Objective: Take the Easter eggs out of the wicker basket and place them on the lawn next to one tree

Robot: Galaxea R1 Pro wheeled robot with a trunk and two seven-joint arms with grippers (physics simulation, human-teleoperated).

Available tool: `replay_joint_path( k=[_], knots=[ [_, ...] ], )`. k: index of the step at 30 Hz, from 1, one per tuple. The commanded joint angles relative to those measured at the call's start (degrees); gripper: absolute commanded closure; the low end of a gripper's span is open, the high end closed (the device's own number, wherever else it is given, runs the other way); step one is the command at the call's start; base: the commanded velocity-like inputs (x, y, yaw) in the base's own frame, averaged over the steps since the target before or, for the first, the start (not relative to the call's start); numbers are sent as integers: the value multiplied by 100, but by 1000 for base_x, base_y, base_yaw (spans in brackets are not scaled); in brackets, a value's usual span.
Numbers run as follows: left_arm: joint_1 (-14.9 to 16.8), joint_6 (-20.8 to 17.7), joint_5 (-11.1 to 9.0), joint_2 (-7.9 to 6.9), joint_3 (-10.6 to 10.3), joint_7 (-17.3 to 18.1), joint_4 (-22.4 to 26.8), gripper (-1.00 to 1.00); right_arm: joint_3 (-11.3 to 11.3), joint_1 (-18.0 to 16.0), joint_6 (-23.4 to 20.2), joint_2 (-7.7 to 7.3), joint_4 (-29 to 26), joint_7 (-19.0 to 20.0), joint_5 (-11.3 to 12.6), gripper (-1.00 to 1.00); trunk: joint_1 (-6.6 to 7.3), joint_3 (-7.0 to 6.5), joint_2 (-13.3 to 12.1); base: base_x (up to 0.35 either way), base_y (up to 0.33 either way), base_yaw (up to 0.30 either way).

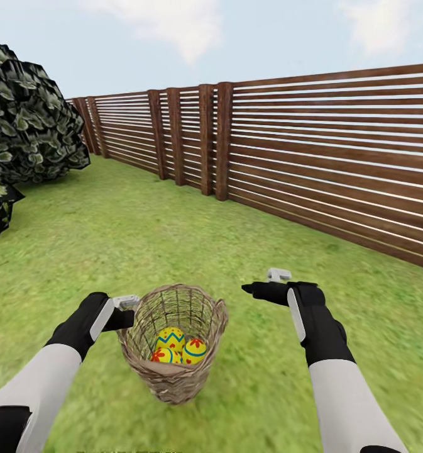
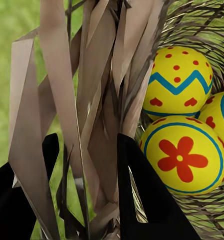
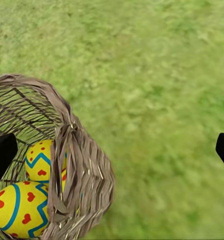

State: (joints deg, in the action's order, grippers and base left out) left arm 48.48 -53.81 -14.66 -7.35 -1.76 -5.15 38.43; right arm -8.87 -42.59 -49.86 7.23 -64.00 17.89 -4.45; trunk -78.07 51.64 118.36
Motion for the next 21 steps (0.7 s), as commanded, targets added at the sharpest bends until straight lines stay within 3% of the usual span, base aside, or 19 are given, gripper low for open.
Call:
replay_joint_path(
  k=[1, 21],
  knots=[
    [4, -16, -116, -4, -17, -56, 7, 100, -19, -4, -23, 6, -7, 48, -47, -100, 24, -7, -39, 0, 0, 244],
    [4, -23, -116, -12, 0, -56, 4, 100, -27, -4, -23, -2, 2, 48, -38, -100, 463, -256, -841, 0, 0, 243]
  ],
)
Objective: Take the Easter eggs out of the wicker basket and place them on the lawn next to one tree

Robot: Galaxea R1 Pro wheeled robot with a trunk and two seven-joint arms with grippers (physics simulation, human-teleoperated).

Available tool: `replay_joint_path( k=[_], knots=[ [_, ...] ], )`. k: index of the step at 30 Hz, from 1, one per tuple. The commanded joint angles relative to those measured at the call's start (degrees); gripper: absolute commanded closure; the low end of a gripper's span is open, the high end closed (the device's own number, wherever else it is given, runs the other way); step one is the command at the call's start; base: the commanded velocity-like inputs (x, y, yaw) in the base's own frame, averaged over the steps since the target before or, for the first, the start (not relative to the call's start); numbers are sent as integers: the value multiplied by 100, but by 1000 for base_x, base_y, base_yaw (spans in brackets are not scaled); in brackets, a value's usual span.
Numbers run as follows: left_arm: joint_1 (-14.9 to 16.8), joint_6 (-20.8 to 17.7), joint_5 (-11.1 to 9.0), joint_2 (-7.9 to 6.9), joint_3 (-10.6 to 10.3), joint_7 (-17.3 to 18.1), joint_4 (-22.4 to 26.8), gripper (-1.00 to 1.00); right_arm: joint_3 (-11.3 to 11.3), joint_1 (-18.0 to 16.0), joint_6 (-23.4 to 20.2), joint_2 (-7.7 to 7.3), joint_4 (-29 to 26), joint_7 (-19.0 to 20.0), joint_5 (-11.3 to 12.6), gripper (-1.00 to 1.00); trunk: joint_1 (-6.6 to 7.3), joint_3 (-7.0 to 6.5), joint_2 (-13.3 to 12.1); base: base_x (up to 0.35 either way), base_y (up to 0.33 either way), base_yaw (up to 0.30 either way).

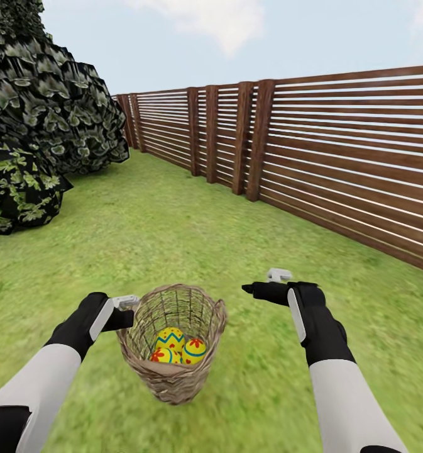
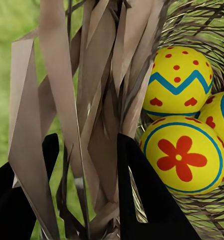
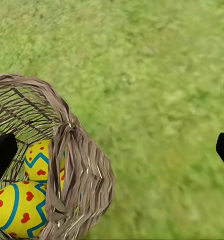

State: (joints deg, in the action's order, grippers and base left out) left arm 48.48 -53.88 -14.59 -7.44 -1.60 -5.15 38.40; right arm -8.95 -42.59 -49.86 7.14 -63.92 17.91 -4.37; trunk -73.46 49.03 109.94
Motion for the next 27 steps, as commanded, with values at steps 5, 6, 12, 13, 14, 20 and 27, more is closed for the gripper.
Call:
replay_joint_path(
  k=[5, 6, 12, 13, 14, 20, 27],
  knots=[
    [4, -17, -123, -8, -16, -56, 10, 100, -19, -4, -23, 6, -6, 46, -46, -100, 111, -57, -199, 0, 0, 243],
    [4, -17, -123, -10, -16, -56, 10, 100, -19, -4, -23, 6, -6, 46, -46, -100, 133, -70, -240, 0, 0, 243],
    [4, -17, -123, -12, -8, -56, 10, 100, -19, -4, -23, 14, -6, 46, -50, -100, 265, -145, -480, 0, 0, 244],
    [4, -17, -126, -12, -7, -56, 10, 100, -19, -4, -23, 14, -6, 46, -48, -100, 287, -157, -520, 0, 0, 244],
    [4, -17, -126, -12, -7, -56, 10, 100, -19, -4, -23, 15, -6, 46, -47, -100, 309, -169, -560, 0, 0, 244],
    [4, -17, -123, -12, -7, -56, 10, 100, -19, -4, -23, 15, -6, 46, -46, -100, 375, -190, -681, 0, 0, 244],
    [4, -17, -123, -12, -7, -56, 10, 100, -15, -4, -22, 15, -2, 47, -53, -100, 375, -176, -681, 0, 0, 91]
  ],
)
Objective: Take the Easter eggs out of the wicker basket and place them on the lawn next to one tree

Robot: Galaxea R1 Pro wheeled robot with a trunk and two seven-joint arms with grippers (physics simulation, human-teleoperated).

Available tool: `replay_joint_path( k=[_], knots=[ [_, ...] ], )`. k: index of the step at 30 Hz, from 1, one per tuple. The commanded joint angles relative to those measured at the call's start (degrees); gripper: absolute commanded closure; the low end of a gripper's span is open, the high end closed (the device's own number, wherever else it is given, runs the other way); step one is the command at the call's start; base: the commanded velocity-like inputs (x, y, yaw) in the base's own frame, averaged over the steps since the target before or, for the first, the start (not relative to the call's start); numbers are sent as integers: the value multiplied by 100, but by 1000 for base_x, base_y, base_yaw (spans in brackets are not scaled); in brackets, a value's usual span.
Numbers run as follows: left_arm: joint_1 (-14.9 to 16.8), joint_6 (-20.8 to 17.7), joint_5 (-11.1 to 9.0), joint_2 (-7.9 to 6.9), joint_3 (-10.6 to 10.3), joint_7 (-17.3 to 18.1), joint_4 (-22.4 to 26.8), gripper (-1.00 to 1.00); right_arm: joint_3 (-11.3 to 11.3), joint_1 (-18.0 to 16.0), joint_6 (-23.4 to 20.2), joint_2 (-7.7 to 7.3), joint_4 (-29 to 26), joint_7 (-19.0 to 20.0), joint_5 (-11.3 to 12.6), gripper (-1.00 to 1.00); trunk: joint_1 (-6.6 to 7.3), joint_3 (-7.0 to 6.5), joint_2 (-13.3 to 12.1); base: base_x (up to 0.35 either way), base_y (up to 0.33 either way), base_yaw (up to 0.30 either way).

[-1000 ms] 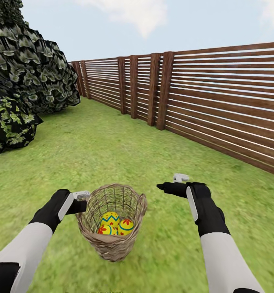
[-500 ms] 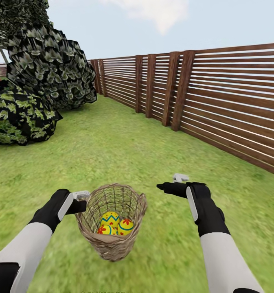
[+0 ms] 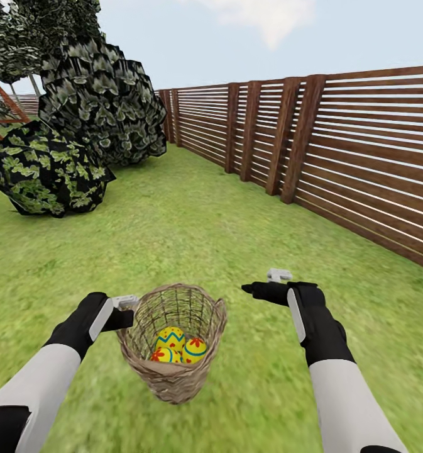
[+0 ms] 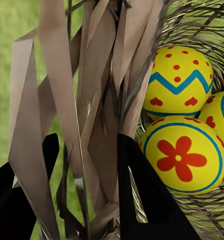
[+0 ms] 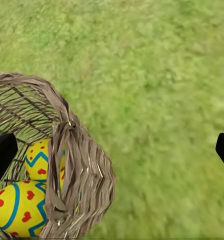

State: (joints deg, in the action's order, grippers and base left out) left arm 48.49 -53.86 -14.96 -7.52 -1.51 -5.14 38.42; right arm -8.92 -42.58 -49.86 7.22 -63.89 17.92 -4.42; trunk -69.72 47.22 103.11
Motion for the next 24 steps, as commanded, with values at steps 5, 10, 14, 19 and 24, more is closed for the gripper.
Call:
replay_joint_path(
  k=[5, 10, 14, 19, 24],
  knots=[
    [3, -19, -86, -11, -7, -57, 8, 100, -14, -4, -15, 31, -45, 47, -30, -100, 1, 1, 3, 0, 0, 109],
    [3, -19, -86, -13, -7, -57, 8, 100, -14, -4, -15, 26, -19, 45, -41, -100, 1, 1, 3, 0, 0, 291],
    [3, -19, -86, -13, -7, -57, 10, 100, -14, -4, -15, 25, -19, 45, -41, -100, 1, 1, 3, 0, 0, 293],
    [3, -19, -86, -13, -5, -57, 10, 100, -14, -4, -15, 25, -12, 45, -41, -100, 1, 1, 3, 0, 0, 294],
    [3, -21, -86, -77, -7, -51, 15, 100, -14, -4, 8, 25, -10, 45, -41, -100, 1, 1, 3, 0, 0, 294]
  ],
)
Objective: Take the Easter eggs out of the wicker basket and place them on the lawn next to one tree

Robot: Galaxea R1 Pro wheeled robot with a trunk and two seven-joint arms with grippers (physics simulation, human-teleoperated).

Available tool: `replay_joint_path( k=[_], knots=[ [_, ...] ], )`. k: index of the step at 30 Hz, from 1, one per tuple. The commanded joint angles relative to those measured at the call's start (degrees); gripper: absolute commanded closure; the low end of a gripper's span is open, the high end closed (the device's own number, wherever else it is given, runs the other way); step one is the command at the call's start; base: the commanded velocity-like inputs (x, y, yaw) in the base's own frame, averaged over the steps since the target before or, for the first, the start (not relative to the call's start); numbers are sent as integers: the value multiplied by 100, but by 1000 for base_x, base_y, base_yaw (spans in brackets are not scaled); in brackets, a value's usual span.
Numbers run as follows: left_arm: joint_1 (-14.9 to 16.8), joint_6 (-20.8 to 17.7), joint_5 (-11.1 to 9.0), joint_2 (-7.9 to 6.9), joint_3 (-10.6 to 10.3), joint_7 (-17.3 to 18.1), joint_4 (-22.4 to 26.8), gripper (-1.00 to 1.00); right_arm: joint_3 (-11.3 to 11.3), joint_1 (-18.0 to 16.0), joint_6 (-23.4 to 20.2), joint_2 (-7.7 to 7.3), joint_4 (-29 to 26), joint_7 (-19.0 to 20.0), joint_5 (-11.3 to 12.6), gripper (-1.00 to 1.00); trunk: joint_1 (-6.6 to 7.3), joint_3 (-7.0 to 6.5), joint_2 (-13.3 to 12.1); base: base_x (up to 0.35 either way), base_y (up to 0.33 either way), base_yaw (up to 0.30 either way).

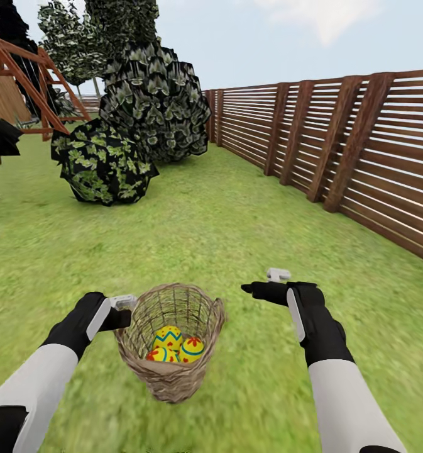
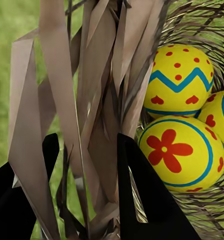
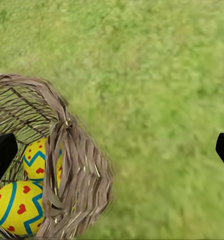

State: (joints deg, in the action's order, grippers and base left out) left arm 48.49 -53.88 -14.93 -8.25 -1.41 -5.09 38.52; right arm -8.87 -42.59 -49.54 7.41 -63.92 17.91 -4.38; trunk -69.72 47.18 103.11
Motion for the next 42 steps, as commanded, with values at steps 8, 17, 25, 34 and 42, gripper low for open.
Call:
replay_joint_path(
  k=[8, 17, 25, 34, 42],
  knots=[
    [3, -19, -89, -30, -18, -53, 6, 100, -19, -4, -21, -2, -7, 46, -45, -100, 1, 5, 3, 0, 0, 295],
    [3, -18, -89, -25, -18, -53, 3, 100, -19, -4, -21, 6, -7, 46, -45, -100, 1, 5, 3, 0, 0, 295],
    [4, -18, -89, -27, -18, -53, 4, 100, -19, -4, -21, 6, -7, 46, -45, -100, 1, 5, 3, 0, 0, 295],
    [3, -19, -89, -36, -9, -53, 6, 100, -20, -4, -21, 6, -7, 46, -45, -100, 1, 5, 3, 0, 0, 295],
    [3, -26, -89, -36, -9, -53, 6, 100, -21, -4, -21, 3, -7, 46, -45, -100, 1, 5, 3, 0, 0, 295]
  ],
)
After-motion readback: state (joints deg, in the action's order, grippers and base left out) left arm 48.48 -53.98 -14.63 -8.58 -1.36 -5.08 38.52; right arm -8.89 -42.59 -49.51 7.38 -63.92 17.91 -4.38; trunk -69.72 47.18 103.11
